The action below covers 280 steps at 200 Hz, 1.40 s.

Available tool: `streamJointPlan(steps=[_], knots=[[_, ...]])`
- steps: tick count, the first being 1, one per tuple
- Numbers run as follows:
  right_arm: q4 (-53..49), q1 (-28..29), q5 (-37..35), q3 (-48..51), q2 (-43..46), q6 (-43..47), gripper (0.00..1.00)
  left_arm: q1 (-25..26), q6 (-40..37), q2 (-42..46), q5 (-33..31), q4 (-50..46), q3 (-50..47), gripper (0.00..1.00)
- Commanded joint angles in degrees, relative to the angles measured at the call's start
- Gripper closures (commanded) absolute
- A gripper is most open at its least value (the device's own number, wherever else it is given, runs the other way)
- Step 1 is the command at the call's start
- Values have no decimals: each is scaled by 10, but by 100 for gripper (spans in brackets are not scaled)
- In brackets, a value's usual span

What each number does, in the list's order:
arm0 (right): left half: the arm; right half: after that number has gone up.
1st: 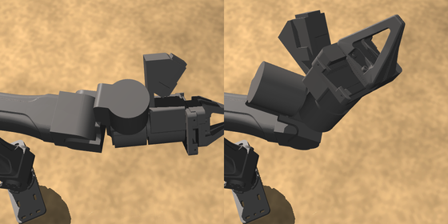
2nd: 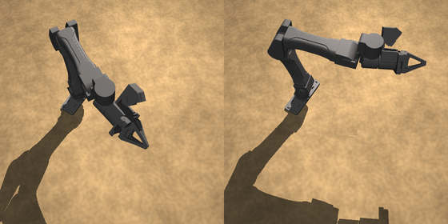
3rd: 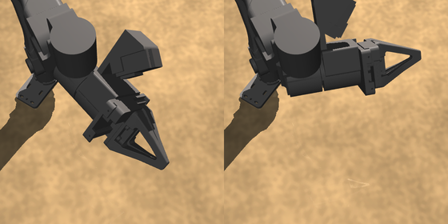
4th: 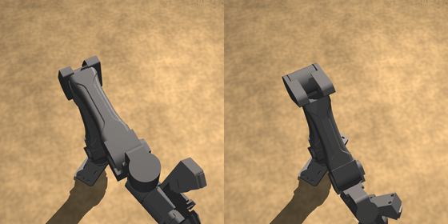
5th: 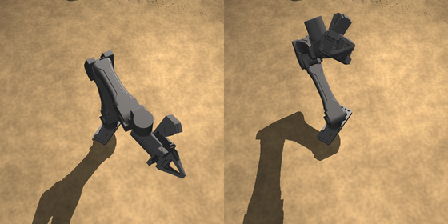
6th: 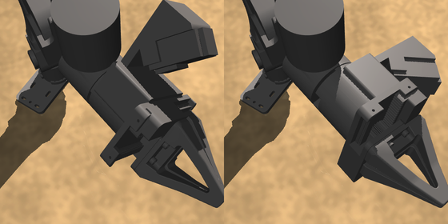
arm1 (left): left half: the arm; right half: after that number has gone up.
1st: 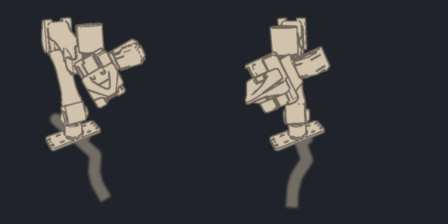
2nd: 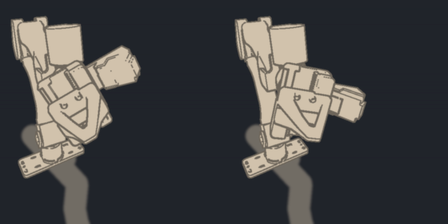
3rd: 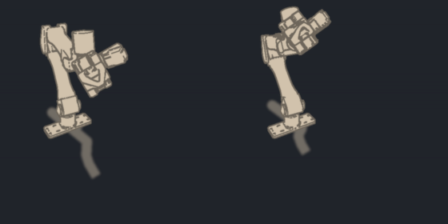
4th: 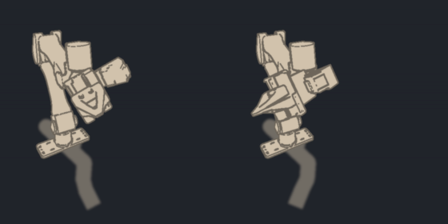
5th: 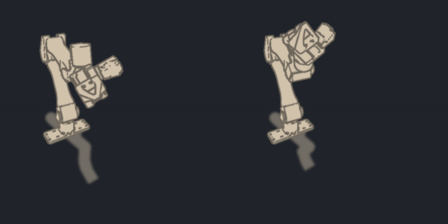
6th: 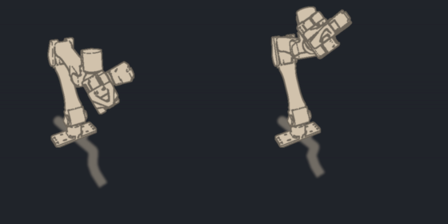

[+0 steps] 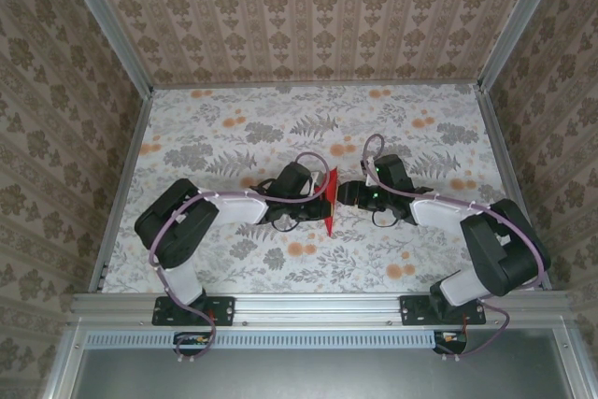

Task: Fold a paper plane with a square sheet of paper (fold left side to right side)
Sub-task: Fold the wing for the fifth time at the center of the table.

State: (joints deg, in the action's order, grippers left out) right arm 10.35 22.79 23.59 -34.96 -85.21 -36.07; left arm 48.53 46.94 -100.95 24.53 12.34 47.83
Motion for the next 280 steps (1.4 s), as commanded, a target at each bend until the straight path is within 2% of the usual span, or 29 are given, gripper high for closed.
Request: streamJointPlan(steps=[1,61,157,231,280], knots=[[38,4,17,12,-13,-13,42,-5,23,-14,18,37,-10,99],[101,3,21,11,-58,-48,46,-9,52,-25,25,91,-33,99],[134,4,29,-23,-123,-73,50,-15,78,-34,32,142,-59,99],[115,5,29,-56,-161,-81,55,-16,83,-40,32,144,-58,99],[61,8,19,-78,-183,-78,60,-18,95,-50,37,158,-59,93]])
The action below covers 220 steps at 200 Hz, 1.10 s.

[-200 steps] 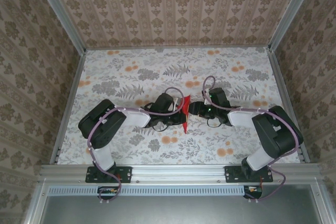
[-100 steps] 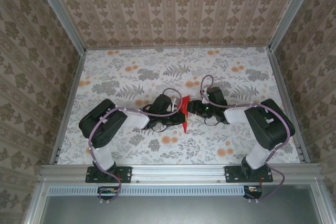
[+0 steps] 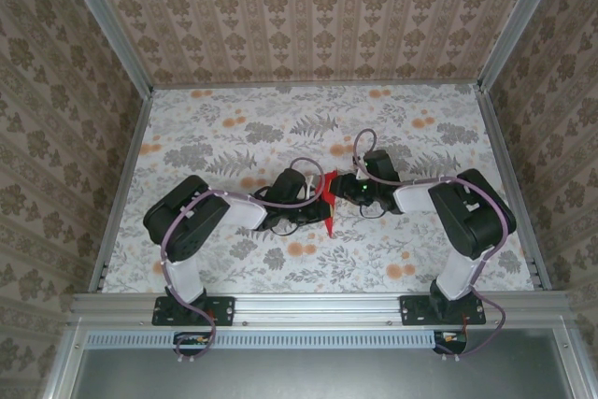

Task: Fold a paper plane with a square sheet of paper (fold left side to right side)
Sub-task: Fold the wing for the fifth time at the center of the table.

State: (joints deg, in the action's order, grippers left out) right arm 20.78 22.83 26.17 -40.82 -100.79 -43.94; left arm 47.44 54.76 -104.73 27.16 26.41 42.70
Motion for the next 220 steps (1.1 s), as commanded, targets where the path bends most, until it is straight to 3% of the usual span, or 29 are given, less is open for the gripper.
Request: streamJointPlan(steps=[1,67,141,196,220], knots=[[-45,7,-7,-20,-27,1,60,-7,17,-13,11,18,-8,93],[-108,9,-19,-43,-48,11,63,-8,18,-8,17,29,-4,87],[-112,8,-17,-43,-48,11,63,-13,10,23,11,11,-10,70],[-112,9,-17,-44,-48,11,63,-46,-18,82,6,-45,-16,54],[-112,9,-18,-43,-47,11,63,-65,-19,79,18,-51,-9,52]])
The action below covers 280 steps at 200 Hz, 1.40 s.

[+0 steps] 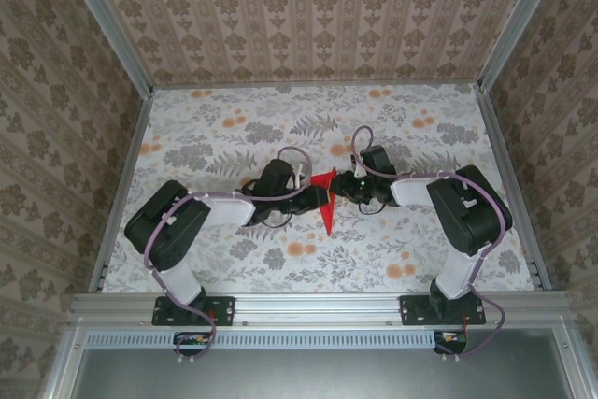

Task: Fold a paper plane with a square sheet of paper (fold left side to right side)
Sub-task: Fold the wing for the fifth time at the center of the table.

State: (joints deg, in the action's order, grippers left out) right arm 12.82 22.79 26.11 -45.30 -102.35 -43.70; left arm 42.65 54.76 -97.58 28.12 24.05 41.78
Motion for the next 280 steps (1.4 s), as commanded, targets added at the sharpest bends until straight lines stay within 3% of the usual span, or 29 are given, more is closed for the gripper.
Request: streamJointPlan(steps=[1,66,158,194,232,280], knots=[[-33,9,-17,2,-32,8,64,-18,-19,6,9,-27,0,52],[-36,10,-17,1,-32,10,64,-27,-18,-54,32,-20,46,54],[-45,10,-15,-5,-34,16,63,-28,-8,-104,46,9,76,66],[-46,10,-15,-6,-35,16,63,-31,-6,-116,45,11,81,76],[-48,10,-14,-7,-33,19,63,-37,-21,-112,38,-4,82,96],[-36,9,-1,-4,-14,20,60,-49,-66,-107,39,-48,90,100]])
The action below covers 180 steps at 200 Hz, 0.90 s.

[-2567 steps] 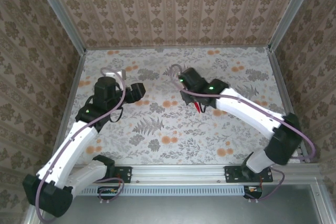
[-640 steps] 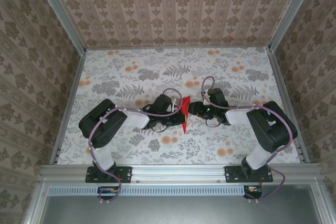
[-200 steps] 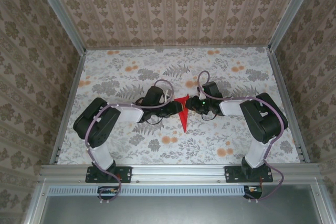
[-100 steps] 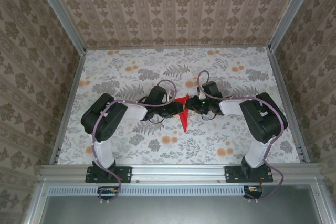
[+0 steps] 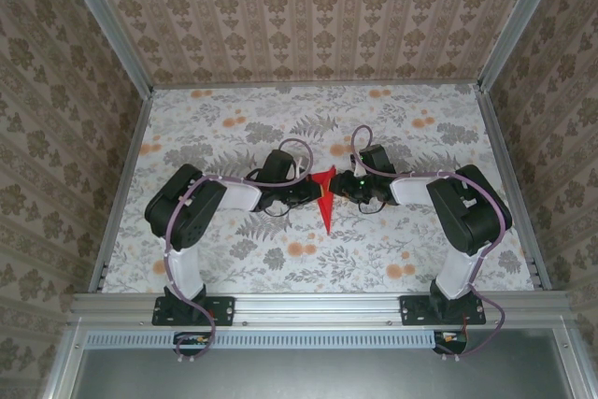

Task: Fold a paper plane with a square sheet of paper (fold left side to right side)
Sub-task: Fold the wing for the fifth time at the center of the table.

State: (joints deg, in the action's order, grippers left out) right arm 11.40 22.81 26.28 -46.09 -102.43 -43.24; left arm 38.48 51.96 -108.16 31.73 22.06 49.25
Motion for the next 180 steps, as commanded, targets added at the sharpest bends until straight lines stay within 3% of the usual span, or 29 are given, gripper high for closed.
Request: streamJointPlan(steps=[1,180], knots=[[-21,9,-3,4,-13,16,60,-7,-39,-2,3,-28,15,100],[-26,0,9,-59,-7,-1,44,-18,-76,-31,17,-39,32,100]])
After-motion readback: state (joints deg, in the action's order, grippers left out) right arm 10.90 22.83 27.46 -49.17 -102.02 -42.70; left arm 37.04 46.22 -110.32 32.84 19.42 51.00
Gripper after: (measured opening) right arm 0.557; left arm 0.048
